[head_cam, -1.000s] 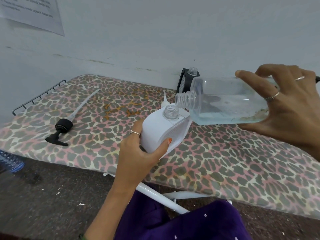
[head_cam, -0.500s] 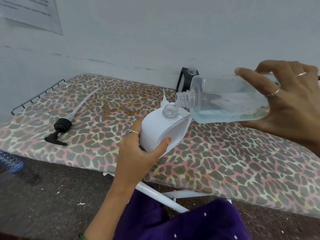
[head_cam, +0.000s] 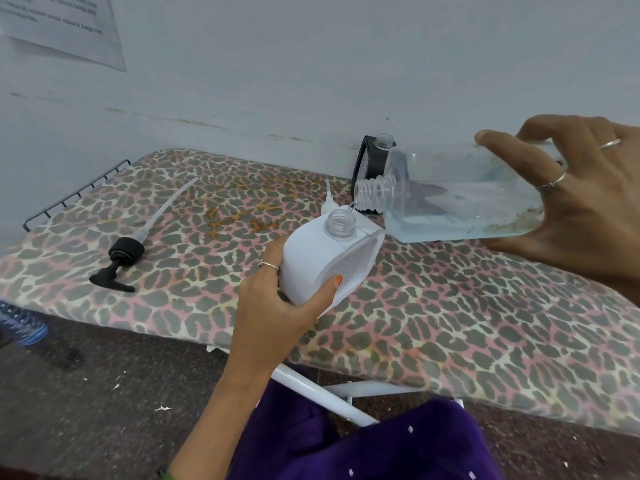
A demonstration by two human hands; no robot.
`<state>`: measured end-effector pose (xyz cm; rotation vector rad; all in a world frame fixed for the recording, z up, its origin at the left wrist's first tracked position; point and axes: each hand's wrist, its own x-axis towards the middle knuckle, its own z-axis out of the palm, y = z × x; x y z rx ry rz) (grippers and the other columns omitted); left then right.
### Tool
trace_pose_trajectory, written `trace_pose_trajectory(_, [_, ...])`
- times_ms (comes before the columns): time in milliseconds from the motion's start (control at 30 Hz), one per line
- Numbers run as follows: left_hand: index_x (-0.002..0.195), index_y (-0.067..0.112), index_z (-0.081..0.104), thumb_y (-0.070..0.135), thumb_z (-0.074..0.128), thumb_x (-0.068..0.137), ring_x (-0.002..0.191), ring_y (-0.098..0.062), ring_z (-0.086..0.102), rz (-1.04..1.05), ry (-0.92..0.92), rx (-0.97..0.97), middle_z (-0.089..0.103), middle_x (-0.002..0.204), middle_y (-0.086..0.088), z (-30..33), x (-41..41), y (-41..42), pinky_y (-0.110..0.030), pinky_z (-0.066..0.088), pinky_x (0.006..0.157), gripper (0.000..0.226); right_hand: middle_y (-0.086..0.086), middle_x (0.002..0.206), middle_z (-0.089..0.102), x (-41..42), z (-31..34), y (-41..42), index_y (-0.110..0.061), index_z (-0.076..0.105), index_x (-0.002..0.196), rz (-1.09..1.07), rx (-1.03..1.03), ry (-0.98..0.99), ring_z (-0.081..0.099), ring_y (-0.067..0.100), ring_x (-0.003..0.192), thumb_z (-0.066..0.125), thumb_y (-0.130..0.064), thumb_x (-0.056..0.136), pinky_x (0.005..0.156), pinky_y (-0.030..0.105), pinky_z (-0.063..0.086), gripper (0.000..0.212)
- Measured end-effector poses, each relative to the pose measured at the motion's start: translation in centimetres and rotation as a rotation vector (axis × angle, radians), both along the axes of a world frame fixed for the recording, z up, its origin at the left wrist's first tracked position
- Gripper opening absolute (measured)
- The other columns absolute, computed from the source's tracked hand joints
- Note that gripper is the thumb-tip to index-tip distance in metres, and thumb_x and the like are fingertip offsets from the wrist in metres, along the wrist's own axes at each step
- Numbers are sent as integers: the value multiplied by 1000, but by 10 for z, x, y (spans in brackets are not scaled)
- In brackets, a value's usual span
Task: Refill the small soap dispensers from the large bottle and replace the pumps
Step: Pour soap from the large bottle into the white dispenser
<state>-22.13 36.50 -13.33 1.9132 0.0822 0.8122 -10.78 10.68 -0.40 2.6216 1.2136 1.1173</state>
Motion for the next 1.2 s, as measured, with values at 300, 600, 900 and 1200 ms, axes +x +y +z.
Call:
trace_pose_trajectory(300, [116, 30, 54, 49, 68, 72, 90, -2, 63, -15, 0, -3, 64, 100, 20, 1, -1, 0, -14, 51, 65, 50, 23, 117, 53, 2, 2, -1, -21, 42, 137, 14, 13, -11, 54, 45, 99, 68, -62, 68, 83, 63, 42, 84])
trace_pose_trajectory(600, [117, 27, 55, 48, 69, 71, 90, -1, 64, -18, 3, -23, 64, 99, 21, 0, 0, 0, -13, 50, 64, 53, 22, 118, 51, 3, 3, -2, -23, 40, 138, 10, 9, -11, 53, 44, 100, 63, -67, 70, 85, 61, 41, 84])
trace_pose_trajectory(900, [116, 24, 55, 50, 69, 71, 90, -4, 64, -1, 9, -2, 64, 100, 18, 0, -1, 0, -20, 55, 64, 54, 22, 117, 51, 4, 4, -2, -23, 41, 138, 18, 13, -19, 52, 43, 99, 60, -69, 71, 85, 60, 40, 84])
trace_pose_trajectory(1200, [116, 25, 55, 50, 69, 71, 89, -3, 64, 3, 12, -6, 64, 99, 19, 0, 0, 0, -18, 53, 63, 54, 23, 117, 52, 4, 5, -3, -22, 43, 137, 16, 19, -17, 52, 43, 99, 67, -65, 67, 85, 61, 40, 85])
